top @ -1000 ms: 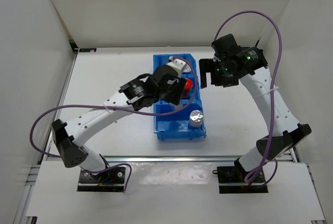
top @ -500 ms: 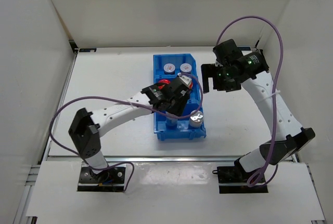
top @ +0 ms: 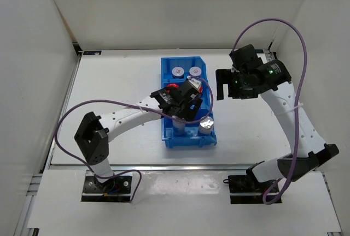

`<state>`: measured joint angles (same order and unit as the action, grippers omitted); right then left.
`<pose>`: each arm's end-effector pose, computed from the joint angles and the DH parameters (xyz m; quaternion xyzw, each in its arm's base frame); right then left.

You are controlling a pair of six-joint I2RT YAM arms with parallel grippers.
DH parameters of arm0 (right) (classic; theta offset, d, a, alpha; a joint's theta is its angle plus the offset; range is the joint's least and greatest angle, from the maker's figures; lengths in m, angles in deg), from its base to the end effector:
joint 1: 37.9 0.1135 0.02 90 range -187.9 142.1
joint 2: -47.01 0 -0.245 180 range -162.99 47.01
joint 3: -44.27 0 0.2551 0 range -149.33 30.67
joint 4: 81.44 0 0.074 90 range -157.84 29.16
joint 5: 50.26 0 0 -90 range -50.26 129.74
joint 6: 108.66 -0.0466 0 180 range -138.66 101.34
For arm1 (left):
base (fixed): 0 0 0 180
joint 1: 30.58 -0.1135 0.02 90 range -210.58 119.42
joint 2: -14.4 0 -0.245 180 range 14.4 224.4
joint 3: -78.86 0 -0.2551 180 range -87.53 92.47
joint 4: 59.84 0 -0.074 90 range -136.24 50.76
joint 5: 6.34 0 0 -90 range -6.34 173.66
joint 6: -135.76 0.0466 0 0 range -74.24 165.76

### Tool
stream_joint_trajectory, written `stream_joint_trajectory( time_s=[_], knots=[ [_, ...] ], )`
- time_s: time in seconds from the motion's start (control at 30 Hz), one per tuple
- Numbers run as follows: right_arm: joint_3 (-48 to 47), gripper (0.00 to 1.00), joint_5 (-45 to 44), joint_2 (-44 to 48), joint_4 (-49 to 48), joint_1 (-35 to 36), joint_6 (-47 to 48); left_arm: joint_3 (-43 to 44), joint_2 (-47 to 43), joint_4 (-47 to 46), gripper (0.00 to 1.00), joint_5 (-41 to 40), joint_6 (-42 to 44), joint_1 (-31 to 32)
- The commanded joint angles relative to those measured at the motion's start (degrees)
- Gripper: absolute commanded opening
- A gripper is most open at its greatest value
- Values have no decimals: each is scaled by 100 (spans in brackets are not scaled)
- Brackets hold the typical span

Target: Organize the condiment bottles

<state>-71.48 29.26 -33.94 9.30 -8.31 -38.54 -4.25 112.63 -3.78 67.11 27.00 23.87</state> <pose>0.2286 0.1200 0.4018 -0.0539 0.9510 0.0427 0.3014 0.2283 -0.2966 0.2500 0.2526 0.9165 -0.0547 0.3053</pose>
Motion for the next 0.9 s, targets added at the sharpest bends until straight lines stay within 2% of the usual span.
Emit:
stream_joint_trajectory(
  time_s=[0.0, 0.17, 0.3, 0.37, 0.53, 0.57, 0.63, 0.73, 0.77, 0.8, 0.87],
  knots=[
    [2, 100, 81, 308, 126, -23, -121, 381, -813, -106, 99, -154, -205, -102],
    [1, 100, -400, 413, 125, -23, -183, 706, -1271, -299, 99, -225, -400, -523],
    [2, 100, -849, 475, 125, -23, -419, 1119, -1421, -299, 99, -751, 100, -804],
    [2, 100, -1348, 475, 257, -23, -717, 1243, -1587, -299, 99, -919, 407, -945],
    [2, 100, -1290, 361, 257, -76, -719, 1182, -1965, -299, 99, -1524, 787, -1525],
    [2, 100, -1229, 360, 257, -76, -780, 981, -2149, -378, 99, -1857, 787, -1708],
    [-103, 100, -1350, 308, 318, -76, -850, 691, -2387, -474, 99, -2035, 682, -1973],
    [-156, 100, -1518, 185, 432, -198, -921, -310, -3080, -1080, 99, -1966, 471, -2473],
    [-156, 100, -1518, 115, 433, -329, -921, -896, -3282, -1290, 99, -1965, 470, -2571],
    [-156, 100, -1518, 114, 485, -330, -921, -1154, -3667, -1615, 99, -1913, 348, -2746],
    [-156, 100, -1466, 53, 486, -392, -921, -1637, -4073, -1688, 99, -1860, 225, -2914]
  ],
)
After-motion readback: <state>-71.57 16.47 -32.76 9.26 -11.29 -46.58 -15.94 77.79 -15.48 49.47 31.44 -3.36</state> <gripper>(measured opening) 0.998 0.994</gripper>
